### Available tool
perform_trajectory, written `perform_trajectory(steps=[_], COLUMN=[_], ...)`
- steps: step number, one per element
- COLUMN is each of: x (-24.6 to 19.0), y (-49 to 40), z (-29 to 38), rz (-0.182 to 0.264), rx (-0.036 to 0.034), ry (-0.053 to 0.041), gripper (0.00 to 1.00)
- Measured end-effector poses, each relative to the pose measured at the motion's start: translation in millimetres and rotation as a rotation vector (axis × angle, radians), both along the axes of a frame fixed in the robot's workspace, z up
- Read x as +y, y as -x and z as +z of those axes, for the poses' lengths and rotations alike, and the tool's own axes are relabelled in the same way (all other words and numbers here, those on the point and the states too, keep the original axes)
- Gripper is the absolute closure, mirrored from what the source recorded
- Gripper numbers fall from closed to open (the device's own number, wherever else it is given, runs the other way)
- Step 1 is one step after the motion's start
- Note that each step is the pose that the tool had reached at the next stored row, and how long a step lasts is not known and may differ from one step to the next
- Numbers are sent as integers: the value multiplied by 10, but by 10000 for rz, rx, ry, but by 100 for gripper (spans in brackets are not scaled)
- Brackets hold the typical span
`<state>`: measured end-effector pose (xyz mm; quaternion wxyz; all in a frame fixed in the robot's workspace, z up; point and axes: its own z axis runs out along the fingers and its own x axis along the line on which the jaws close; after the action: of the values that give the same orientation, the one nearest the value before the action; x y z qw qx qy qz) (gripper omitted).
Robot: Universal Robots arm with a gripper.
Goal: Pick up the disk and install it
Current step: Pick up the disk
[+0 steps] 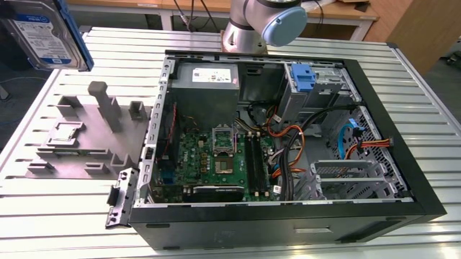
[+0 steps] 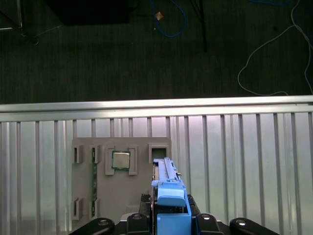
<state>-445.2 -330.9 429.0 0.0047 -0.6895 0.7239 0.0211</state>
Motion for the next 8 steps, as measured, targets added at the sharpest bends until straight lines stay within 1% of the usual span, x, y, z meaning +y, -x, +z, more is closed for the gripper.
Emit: perform_trajectory(steps=[8], x=[0], y=[0], z=[27], rz=[0], rx=[0], ry=[1], gripper=[64])
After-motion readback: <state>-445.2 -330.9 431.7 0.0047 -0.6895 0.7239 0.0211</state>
